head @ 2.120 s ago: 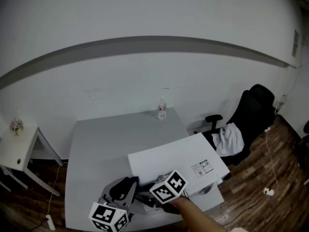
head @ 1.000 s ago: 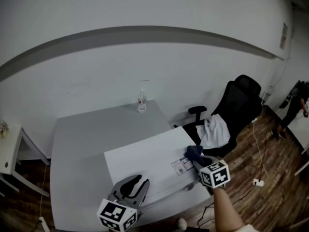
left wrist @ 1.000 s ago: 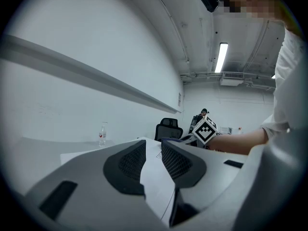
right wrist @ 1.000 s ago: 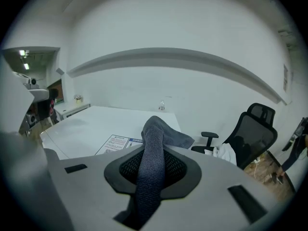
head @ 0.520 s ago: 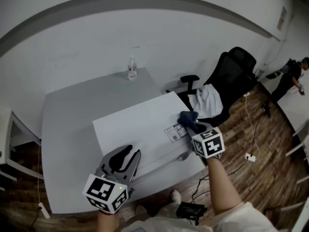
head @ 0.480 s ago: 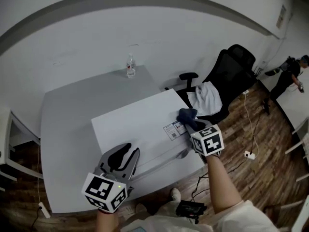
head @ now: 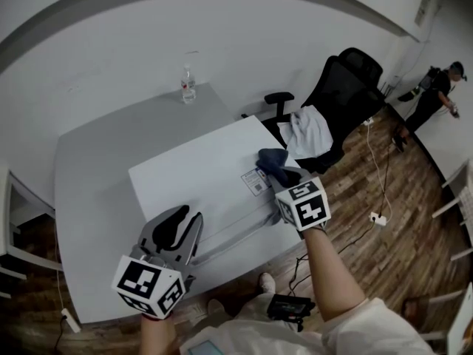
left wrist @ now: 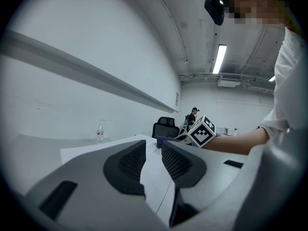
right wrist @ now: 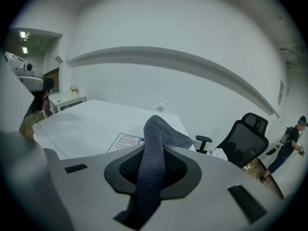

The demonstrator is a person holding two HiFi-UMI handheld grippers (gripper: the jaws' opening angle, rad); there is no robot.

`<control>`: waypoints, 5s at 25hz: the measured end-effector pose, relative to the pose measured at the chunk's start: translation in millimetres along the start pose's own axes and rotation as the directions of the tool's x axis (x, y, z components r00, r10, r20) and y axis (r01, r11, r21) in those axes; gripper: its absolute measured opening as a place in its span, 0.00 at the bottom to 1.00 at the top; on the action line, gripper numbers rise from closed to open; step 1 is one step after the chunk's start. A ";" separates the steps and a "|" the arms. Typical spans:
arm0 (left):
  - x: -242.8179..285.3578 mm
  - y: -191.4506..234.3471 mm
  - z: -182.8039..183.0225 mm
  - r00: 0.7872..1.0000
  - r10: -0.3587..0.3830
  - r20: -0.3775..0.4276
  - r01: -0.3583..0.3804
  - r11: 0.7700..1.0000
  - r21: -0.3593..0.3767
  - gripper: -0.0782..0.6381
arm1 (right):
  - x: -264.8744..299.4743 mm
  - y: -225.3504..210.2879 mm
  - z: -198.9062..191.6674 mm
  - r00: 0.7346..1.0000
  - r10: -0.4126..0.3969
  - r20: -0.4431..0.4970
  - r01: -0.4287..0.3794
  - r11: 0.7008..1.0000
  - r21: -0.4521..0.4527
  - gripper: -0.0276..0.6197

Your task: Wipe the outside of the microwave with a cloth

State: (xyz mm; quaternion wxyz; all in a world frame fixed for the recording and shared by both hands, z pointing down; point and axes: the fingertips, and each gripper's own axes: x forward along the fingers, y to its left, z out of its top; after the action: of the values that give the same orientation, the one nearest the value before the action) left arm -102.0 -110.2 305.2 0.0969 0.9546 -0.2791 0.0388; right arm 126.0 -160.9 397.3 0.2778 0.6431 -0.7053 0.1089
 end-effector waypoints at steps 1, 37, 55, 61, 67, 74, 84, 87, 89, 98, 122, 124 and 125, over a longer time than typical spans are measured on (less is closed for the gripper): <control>-0.5 0.6 -0.4 1.000 0.001 0.000 -0.001 1.000 0.000 0.25 | -0.5 5.1 0.7 1.000 0.002 0.004 -0.002 1.000 0.007 0.16; -45.7 33.5 -5.7 0.996 0.068 0.053 -0.066 0.997 -0.040 0.25 | -19.4 188.2 34.1 0.992 0.126 0.016 -0.125 0.992 -0.026 0.16; -79.2 52.0 -8.2 0.987 0.149 0.066 -0.146 0.988 -0.054 0.25 | -39.9 299.2 47.6 0.900 0.435 0.015 -0.433 0.899 -0.069 0.16; -112.6 72.2 -12.3 0.969 0.237 0.076 -0.231 0.970 -0.078 0.25 | -51.4 339.9 48.9 0.771 0.634 -0.065 -0.637 0.769 -0.056 0.16; -143.3 94.4 -15.1 0.935 0.338 0.103 -0.326 0.938 -0.121 0.25 | -40.5 353.5 92.7 0.658 0.726 -0.201 -0.747 0.593 -0.300 0.16; -153.7 107.3 -30.4 0.904 0.419 0.082 -0.401 0.899 -0.176 0.25 | 7.7 376.9 122.1 0.624 0.600 -0.501 -0.734 0.231 -0.639 0.16; -139.9 124.6 -57.8 0.902 0.431 0.034 -0.419 0.891 -0.172 0.25 | 57.3 399.5 92.5 0.557 0.279 -0.782 -0.790 -0.112 -0.603 0.16; -138.3 130.8 -71.2 0.905 0.426 0.016 -0.416 0.891 -0.183 0.25 | 66.2 400.0 84.9 0.530 0.197 -0.825 -0.811 -0.167 -0.561 0.16; -136.2 137.4 -78.1 0.902 0.432 0.000 -0.423 0.885 -0.194 0.25 | 73.8 399.4 82.1 0.516 0.136 -0.846 -0.822 -0.201 -0.533 0.16; -115.4 155.8 -105.3 0.903 0.423 -0.071 -0.426 0.864 -0.269 0.25 | 113.2 404.5 63.7 0.533 -0.038 -0.845 -0.809 -0.318 -0.495 0.16; -100.2 156.6 -157.7 0.911 0.376 -0.169 -0.412 0.835 -0.365 0.25 | 131.2 378.7 34.8 0.612 -0.273 -0.742 -0.773 -0.401 -0.491 0.16; -100.0 155.1 -162.0 0.912 0.370 -0.177 -0.410 0.835 -0.368 0.25 | 130.0 378.6 33.7 0.617 -0.276 -0.737 -0.770 -0.402 -0.495 0.16; -99.5 154.5 -164.0 0.913 0.366 -0.180 -0.408 0.835 -0.369 0.25 | 129.7 378.7 33.0 0.619 -0.279 -0.734 -0.770 -0.402 -0.496 0.16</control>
State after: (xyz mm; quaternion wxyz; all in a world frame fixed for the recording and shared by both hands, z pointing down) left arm -272.5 -151.7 478.1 0.2935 0.8349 -0.4631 0.0488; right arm -251.2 -231.1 516.3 0.8313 -0.1753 -0.4813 -0.2159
